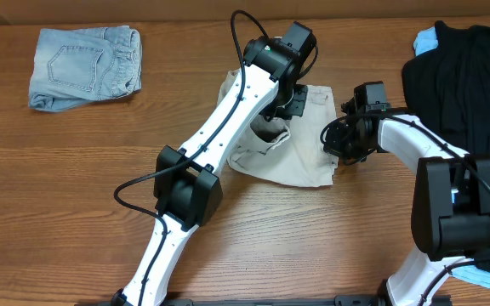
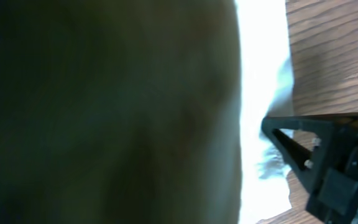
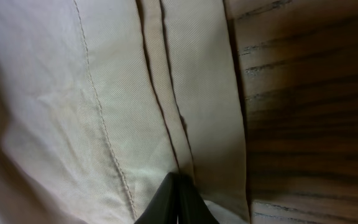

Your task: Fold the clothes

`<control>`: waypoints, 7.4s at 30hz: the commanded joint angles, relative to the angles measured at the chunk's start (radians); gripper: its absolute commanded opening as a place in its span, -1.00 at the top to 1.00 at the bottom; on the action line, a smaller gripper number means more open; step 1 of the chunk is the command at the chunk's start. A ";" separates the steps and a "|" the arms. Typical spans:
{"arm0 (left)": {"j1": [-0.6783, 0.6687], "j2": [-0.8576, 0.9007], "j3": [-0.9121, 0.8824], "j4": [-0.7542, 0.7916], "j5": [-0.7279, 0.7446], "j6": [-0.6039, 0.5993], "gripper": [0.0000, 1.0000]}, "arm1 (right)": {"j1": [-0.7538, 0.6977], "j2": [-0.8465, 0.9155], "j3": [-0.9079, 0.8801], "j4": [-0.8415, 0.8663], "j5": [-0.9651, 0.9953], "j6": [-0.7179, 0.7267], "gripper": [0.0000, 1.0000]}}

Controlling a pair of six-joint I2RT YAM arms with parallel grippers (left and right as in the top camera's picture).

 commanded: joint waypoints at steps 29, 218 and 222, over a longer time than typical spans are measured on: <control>0.282 -0.118 0.459 -0.309 0.145 0.253 -1.00 | -0.056 -0.167 0.136 -0.252 -0.172 -0.101 0.01; 0.154 -0.117 -0.388 0.167 -0.417 0.511 0.92 | -0.262 -0.283 0.185 -0.416 0.121 -0.015 -1.00; 0.212 -0.117 -0.174 0.069 -0.421 0.504 0.92 | -0.262 -0.283 0.185 -0.414 0.121 -0.015 -1.00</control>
